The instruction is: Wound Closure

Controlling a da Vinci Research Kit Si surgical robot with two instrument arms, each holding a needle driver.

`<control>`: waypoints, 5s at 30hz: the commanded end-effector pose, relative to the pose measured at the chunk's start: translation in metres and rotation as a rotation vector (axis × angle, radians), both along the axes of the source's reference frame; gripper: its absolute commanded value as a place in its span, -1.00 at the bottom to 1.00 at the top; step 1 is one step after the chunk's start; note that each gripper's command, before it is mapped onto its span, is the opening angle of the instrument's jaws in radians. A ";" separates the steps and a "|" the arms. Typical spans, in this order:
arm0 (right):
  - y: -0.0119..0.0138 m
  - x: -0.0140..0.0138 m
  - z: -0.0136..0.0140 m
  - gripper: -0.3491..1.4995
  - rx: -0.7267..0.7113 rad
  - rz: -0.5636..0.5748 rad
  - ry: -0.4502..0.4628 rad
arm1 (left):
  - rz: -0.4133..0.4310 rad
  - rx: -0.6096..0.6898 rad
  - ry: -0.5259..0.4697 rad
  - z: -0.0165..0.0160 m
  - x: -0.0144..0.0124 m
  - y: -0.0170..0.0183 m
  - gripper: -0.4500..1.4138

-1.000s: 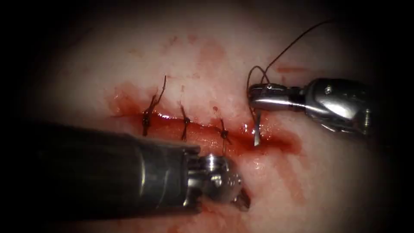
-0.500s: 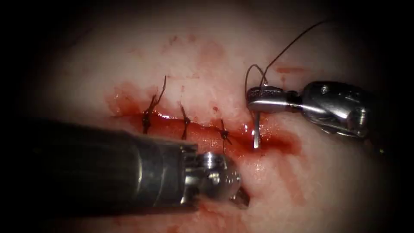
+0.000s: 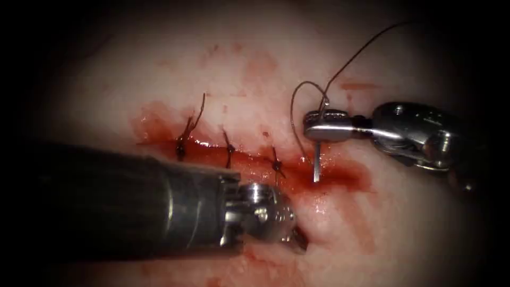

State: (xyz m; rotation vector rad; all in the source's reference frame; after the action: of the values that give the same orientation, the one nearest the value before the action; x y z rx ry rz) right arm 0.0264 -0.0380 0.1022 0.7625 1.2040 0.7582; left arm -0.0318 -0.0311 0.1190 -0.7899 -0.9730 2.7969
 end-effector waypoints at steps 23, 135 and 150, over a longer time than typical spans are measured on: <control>-0.0029 0.0012 -0.0004 -1.00 0.155 -0.050 -0.003 | -0.001 -0.011 0.001 0.0011 0.0000 0.0003 -1.00; 0.0005 -0.0039 -0.0019 0.40 -0.200 0.090 -0.189 | -0.255 -0.345 -0.607 -0.0044 -0.0007 -0.0038 0.08; 0.0001 -0.0038 -0.0016 0.36 -0.210 0.090 -0.189 | -0.316 -0.357 -0.592 -0.0041 -0.0025 -0.0024 -0.03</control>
State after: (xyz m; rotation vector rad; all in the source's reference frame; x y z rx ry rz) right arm 0.0220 -0.0377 0.1002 0.4550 1.1285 0.7480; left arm -0.0340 -0.0332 0.1144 -1.7116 -0.3257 2.5174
